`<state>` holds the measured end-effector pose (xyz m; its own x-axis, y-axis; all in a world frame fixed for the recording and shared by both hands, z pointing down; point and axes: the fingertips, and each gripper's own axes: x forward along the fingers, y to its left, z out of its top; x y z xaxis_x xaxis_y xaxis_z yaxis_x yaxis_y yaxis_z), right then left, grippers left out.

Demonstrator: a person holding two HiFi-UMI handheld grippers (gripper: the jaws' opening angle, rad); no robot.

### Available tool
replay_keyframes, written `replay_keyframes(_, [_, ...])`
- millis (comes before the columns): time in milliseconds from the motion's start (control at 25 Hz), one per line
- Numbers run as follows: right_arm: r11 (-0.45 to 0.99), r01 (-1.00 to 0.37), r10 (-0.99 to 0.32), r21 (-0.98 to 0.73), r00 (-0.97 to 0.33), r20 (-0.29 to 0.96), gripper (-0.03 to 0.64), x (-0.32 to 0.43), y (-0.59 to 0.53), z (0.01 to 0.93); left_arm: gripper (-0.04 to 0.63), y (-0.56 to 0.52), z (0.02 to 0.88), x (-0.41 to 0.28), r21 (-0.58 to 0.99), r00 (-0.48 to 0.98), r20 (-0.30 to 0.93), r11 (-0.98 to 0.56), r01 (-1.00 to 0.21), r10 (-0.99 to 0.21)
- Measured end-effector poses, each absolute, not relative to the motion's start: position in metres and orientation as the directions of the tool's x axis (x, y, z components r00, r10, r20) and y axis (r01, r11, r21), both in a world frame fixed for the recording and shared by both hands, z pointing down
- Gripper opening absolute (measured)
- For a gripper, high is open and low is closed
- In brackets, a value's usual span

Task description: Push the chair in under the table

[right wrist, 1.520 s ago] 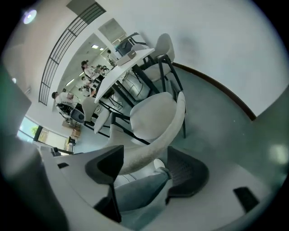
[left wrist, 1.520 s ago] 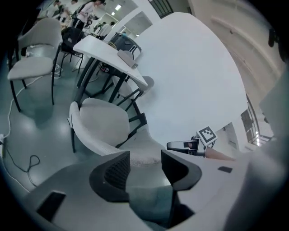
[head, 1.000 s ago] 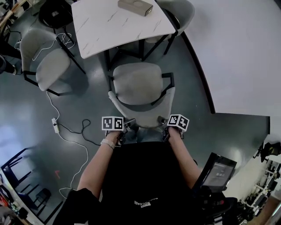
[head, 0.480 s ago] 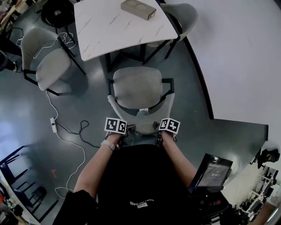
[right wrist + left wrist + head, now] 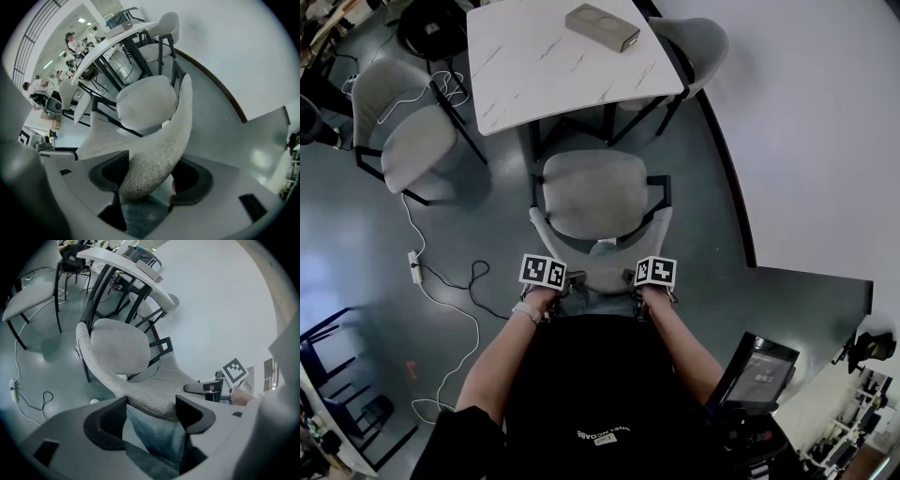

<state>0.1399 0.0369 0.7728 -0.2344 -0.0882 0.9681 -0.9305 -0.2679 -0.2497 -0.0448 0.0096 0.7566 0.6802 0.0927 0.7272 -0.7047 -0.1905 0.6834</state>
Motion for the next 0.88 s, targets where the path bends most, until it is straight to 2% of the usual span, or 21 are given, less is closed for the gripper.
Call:
replay_keyframes(360, [-0.167, -0.958, -0.074, -0.231, -0.222, 0.972, 0.287, 0.145, 0.01, 0.772, 0.313, -0.004, 0.757, -0.04, 0.716, 0.716, 0.696, -0.116, -0.688, 0.054])
replay_keyframes(880, [-0.127, -0.963, -0.058, -0.239, -0.233, 0.971, 0.287, 0.151, -0.027, 0.773, 0.322, -0.028, 0.761, -0.035, 0.722, 0.72, 0.691, -0.07, -0.688, 0.053])
